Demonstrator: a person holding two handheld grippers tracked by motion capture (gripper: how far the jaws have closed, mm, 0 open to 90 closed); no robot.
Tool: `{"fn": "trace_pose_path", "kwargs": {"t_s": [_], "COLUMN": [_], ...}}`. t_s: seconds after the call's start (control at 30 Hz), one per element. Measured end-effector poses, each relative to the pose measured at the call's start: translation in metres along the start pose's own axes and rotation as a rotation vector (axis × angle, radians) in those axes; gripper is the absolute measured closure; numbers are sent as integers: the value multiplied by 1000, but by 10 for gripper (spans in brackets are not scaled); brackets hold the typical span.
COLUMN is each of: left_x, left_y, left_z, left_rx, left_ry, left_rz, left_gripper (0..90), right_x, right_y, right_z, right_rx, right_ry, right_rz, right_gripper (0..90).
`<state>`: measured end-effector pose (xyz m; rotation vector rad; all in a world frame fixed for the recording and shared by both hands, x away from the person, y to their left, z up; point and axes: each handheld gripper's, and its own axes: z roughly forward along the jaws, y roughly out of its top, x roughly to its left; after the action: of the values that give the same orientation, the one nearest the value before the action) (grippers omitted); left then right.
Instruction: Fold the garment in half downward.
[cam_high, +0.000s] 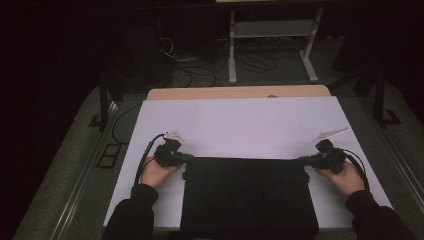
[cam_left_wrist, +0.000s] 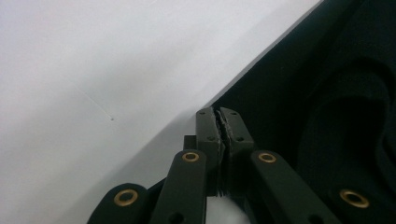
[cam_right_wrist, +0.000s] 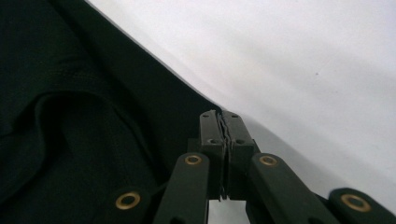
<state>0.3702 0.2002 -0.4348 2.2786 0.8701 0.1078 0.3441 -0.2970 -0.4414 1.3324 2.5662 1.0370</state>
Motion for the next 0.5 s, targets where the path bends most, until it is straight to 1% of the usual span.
{"fn": "trace_pose_path", "kwargs": {"t_s": [0.1, 0.2, 0.27, 0.33, 0.4, 0.43, 0.47, 0.5], "left_x": [-6, -8, -8, -7, -6, -6, -6, -6], "left_y": [3, 4, 4, 4, 4, 5, 5, 6], "left_z": [-3, -3, -1, -2, -2, -3, -4, -5], "left_rx": [-4, -3, -7, 2, -4, -16, -22, -27], "left_ry": [42, 83, 90, 96, 101, 106, 109, 119], "left_rz": [47, 79, 81, 87, 88, 91, 84, 96], "left_gripper": [870, 872, 872, 872, 872, 873, 874, 875], "right_x": [3, 3, 3, 4, 3, 3, 3, 2], "right_y": [1, 2, 3, 3, 5, 5, 6, 6], "right_z": [0, 1, 2, 3, 3, 3, 4, 4], "right_rx": [-7, -13, -11, -12, -16, -16, -17, -18], "right_ry": [-33, -46, -52, -57, -63, -71, -75, -79], "right_rz": [-7, -3, -7, -7, -8, -7, -8, -13], "right_gripper": [872, 873, 873, 873, 872, 873, 874, 874]}}
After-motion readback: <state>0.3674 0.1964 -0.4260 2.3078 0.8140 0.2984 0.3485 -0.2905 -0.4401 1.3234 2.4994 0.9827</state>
